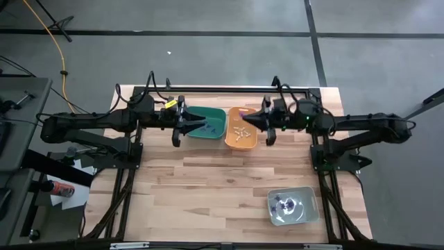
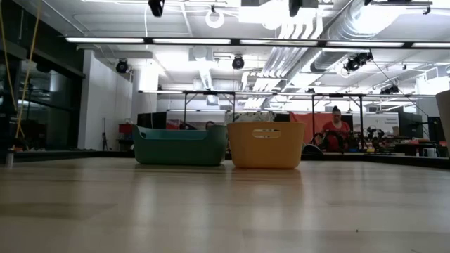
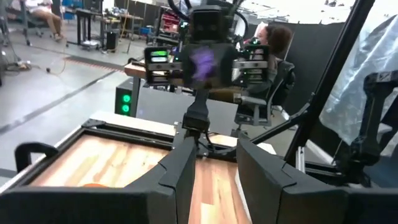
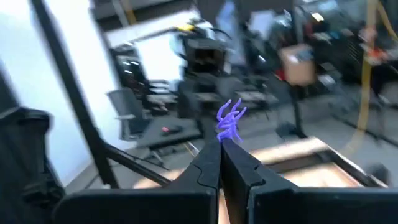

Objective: Sort Halloween decoration
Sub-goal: Put the violet spider toy into the gray bin

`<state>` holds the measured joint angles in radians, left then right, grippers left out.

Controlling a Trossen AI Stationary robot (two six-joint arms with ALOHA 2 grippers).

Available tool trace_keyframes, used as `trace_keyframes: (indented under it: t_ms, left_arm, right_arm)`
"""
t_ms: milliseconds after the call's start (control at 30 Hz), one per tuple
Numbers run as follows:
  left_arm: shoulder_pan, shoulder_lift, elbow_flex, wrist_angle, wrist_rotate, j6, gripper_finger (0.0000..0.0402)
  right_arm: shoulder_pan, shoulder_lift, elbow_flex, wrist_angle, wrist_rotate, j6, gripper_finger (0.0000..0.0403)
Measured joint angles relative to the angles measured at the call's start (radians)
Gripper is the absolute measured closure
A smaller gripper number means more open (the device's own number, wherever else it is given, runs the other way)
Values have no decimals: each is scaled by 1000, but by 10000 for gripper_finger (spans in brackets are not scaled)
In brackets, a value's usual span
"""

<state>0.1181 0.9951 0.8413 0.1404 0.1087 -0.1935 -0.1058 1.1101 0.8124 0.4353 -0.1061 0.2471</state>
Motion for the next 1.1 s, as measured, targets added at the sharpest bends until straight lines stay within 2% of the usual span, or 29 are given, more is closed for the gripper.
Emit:
trace_keyframes:
  t_ms: [133, 1100]
  left_arm:
    - [0, 0, 0, 0, -15, 40, 293]
    - [-1, 0, 0, -8, -35, 39, 293]
  right_arm:
    - [48, 58, 0, 116, 0, -56, 403]
    - [47, 80, 0, 114, 1, -25, 403]
